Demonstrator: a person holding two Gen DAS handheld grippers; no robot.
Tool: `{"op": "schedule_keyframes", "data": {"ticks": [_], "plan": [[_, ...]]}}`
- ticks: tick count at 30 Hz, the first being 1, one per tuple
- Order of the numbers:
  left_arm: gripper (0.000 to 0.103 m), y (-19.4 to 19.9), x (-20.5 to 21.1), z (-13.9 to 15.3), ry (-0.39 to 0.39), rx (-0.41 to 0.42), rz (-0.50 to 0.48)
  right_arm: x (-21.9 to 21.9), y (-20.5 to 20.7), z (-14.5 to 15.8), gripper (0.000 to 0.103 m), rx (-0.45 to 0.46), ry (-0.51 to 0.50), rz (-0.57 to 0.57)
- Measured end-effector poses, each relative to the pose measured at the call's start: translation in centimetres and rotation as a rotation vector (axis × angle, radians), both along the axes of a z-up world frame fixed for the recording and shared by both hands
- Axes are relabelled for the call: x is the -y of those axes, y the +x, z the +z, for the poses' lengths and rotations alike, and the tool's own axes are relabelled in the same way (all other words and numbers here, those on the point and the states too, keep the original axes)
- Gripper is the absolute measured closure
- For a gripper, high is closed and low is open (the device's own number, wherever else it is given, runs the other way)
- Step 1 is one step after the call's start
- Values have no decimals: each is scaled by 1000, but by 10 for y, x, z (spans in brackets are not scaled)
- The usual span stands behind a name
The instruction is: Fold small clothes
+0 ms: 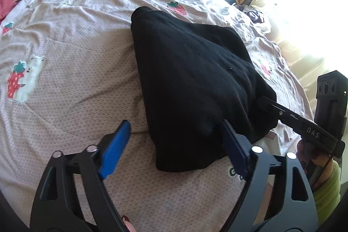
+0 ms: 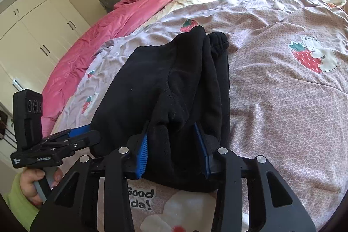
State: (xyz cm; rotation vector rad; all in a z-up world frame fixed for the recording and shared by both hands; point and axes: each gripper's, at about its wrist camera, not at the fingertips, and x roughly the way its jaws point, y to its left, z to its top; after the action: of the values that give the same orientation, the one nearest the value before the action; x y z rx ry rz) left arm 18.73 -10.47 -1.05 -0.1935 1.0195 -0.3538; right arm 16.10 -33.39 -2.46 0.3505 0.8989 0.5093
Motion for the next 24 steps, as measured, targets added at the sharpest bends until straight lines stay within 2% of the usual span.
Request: {"op": "schedule_keyframes", "data": {"ticks": [1,3,5,7,15,18,21,24], "plan": [[43,0,1,-1,-5,2,-3,-1,0,0,71,5,-1,7],[48,0,4,-2,-11,3,-14,-2,-1,-1,80,6,1,15],[48,-1,6,0,-3,6,-16,-3,-3,0,90,19,-6,19],[49,-1,6,2,-6,6,-15,-2,-5,4,92,39,-2,22],[49,-11,12,18,-19,43,-32,9,-20,23,93,119,-43,17],[49,-11,17,14,9,35,-37,7,-20,8,92,82,-86,14],[49,-10,18,4,24,5,-37,7,-17,-9,85,40,-109,-15],[49,-10,16,-1,16,-6,-33,10,-19,-14,82,30,-79,-56]]}}
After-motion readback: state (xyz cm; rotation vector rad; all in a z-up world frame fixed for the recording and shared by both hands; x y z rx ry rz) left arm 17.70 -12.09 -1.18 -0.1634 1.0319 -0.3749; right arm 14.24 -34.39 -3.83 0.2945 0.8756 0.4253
